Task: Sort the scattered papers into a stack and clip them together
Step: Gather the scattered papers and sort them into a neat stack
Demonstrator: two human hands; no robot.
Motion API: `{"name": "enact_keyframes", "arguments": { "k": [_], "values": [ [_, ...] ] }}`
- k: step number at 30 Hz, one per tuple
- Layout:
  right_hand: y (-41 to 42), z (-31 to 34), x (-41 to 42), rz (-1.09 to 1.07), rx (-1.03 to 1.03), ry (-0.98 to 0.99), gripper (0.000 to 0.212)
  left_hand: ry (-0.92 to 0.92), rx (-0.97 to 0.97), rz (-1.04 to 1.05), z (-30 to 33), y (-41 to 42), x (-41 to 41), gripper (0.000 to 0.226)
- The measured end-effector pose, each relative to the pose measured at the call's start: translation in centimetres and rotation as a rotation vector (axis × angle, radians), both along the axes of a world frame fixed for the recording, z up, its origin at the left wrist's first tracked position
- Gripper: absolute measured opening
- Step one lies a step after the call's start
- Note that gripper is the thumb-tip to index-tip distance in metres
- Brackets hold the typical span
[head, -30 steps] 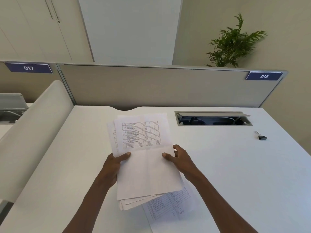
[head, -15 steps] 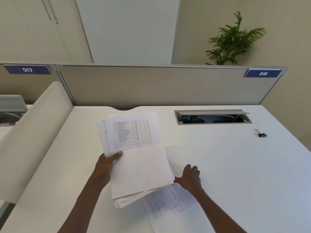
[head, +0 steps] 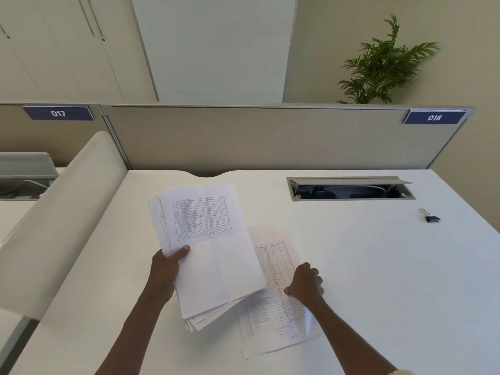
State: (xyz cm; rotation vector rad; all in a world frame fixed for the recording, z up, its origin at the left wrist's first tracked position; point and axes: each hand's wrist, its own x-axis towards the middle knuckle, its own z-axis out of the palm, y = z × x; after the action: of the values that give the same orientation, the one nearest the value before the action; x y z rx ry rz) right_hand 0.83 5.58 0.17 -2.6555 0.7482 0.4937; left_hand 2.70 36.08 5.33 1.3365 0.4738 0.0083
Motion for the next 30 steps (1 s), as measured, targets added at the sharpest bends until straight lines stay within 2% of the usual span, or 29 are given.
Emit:
{"name": "enact_keyframes", "arguments": {
  "k": [4, 9, 14, 20, 24, 27, 30],
  "values": [
    [-0.8, 0.4, -0.1, -0.044, 0.036, -0.003, 0.065, -0.01, 0.016, 0.008, 0.0, 0.3, -0.3, 0.031],
    [-2.8, 1.0, -0.9, -0.089, 0.137, -0.175, 0.025, -0.016, 0.068, 0.026, 0.2, 0.6, -0.1, 0.027],
    [-4.5, 4.0, -0.5, -0.112, 0.17, -0.392, 0.011, -0.026, 0.178, 0.092, 0.1, 0.3, 0.2, 0.027],
    [-6.1, 8.2, 0.9, -0.057, 0.231, -0.553, 0.013, -0.083, 0.337, 0.16, 1.6, -1.4, 0.5, 0.023],
    [-6.2, 11.2, 1.5, -0.002, 0.292, -0.655, 0.018, -0.104, 0.34, 0.149, 2.2, -2.4, 0.9, 0.025],
    [-5.6, 13.3, 1.5, -0.033, 0.539, -0.655, 0.031, -0.074, 0.258, 0.049, 2.3, -2.6, 1.2, 0.019],
    [-5.0, 14.5, 1.4, -0.013, 0.756, -0.585, 0.025, -0.039, 0.146, -0.076, 2.6, -3.6, 1.0, 0.02]
  ]
}}
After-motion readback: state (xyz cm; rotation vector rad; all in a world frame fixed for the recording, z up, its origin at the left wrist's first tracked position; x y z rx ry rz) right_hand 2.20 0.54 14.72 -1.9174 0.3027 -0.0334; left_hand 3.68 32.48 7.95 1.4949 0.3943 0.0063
